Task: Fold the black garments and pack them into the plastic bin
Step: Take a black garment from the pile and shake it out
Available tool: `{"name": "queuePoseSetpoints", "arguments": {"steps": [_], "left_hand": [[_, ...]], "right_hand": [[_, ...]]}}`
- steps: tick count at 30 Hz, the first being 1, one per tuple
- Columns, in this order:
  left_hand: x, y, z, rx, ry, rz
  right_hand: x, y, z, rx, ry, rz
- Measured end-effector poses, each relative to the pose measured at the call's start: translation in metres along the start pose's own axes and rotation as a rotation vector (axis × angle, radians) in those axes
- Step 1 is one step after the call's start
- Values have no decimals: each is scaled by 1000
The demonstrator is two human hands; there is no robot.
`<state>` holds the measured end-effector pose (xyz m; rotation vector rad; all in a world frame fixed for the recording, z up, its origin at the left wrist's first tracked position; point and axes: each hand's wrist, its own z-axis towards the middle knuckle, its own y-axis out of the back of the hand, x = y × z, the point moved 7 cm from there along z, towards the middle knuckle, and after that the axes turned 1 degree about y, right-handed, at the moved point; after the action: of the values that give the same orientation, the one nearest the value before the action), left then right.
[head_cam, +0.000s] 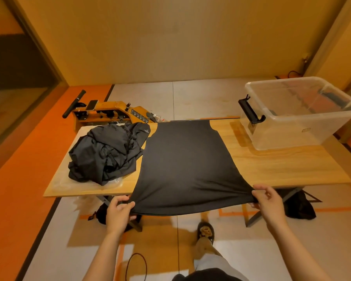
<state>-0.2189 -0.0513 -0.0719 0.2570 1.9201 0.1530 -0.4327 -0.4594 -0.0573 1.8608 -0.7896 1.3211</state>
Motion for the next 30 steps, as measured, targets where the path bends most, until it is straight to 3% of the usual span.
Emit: {"name": "queuePoseSetpoints", "arguments": {"steps": [9,17,21,26,30], "left_hand": [[-3,4,1,256,-21,96],[-32,2,10,167,-144,123],[-46,1,12,105,-202,175],[-49,-4,8,133,-281,301],[-48,-3,1,88,-261,238]], "right_hand": [[5,-1,-5,234,13,-155],[33,-2,3,172,95,-92],[47,2,10,91,247,-274],[62,-7,5,248,307,-281],[67,-5,-3,207,352,-240]]}}
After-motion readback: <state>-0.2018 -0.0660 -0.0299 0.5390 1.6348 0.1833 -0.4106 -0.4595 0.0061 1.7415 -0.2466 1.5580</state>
